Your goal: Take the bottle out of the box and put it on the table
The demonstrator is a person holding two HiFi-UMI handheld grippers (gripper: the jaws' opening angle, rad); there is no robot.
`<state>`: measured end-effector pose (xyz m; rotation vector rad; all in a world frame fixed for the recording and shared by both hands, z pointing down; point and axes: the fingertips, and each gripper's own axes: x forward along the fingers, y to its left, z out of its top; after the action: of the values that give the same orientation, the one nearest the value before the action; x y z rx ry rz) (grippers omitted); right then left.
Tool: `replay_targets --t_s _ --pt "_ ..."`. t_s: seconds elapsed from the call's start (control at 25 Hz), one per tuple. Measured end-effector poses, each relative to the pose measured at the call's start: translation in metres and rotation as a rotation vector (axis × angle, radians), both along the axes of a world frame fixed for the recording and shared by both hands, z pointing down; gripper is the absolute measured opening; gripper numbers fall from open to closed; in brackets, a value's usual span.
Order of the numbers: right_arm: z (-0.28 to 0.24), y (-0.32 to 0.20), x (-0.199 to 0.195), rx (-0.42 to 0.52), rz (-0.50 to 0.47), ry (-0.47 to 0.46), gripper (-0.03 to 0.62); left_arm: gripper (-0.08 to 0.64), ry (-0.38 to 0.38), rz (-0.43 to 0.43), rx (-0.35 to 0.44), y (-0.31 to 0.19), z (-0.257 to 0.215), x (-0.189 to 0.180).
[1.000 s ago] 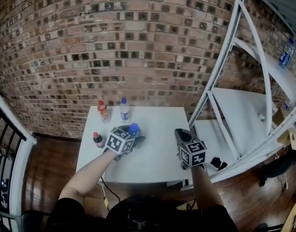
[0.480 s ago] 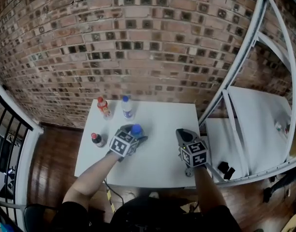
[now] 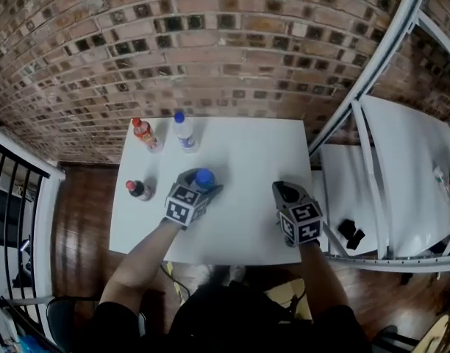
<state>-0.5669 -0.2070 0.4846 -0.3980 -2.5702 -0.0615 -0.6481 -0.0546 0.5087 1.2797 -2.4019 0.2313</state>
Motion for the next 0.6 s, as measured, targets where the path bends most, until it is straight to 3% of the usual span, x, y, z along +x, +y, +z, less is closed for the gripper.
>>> replay_targets --t_s 0.32,0.6 --pt "0.012 0.011 0.006 -0.007 -0.010 0.011 0.003 0.358 -0.002 -0.001 0.004 -0.002 0.004 -0.002" --pt "-0.006 0.014 0.006 0.018 -0.011 -0.034 0.003 0.364 -0.007 0.008 -0.003 -0.002 0.002 -0.007"
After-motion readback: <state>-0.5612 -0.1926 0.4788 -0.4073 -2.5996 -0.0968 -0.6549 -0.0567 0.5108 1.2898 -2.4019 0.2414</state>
